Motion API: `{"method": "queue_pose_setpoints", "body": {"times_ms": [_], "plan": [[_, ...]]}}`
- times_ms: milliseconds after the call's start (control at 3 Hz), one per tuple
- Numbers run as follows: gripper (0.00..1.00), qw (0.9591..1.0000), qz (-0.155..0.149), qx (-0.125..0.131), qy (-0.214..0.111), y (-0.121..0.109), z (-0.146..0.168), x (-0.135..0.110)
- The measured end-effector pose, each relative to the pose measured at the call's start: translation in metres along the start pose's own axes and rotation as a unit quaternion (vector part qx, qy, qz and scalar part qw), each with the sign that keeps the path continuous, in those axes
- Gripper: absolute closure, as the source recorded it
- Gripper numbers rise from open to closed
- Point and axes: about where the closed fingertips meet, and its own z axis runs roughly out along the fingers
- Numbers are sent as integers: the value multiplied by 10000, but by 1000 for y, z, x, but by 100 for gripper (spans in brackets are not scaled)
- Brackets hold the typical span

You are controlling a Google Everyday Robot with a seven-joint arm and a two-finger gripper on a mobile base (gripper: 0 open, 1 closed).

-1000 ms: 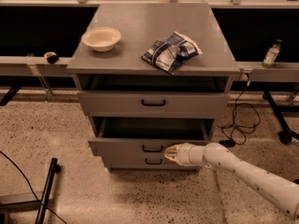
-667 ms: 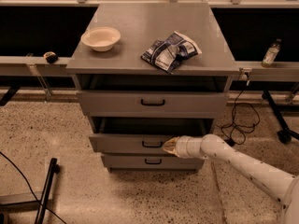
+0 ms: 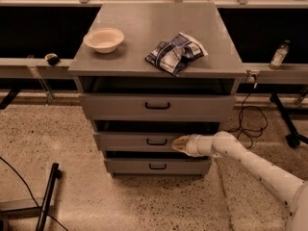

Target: Close middle drawer

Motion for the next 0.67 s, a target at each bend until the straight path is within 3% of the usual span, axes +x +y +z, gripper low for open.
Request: {"method": "queue_pose_setpoints", "body": {"times_ms": [333,667], "plan": [[100,9991,-199,-365,-92,34,-25,-8],[100,9948,-131,-965,-286,84,-67,-19]]}}
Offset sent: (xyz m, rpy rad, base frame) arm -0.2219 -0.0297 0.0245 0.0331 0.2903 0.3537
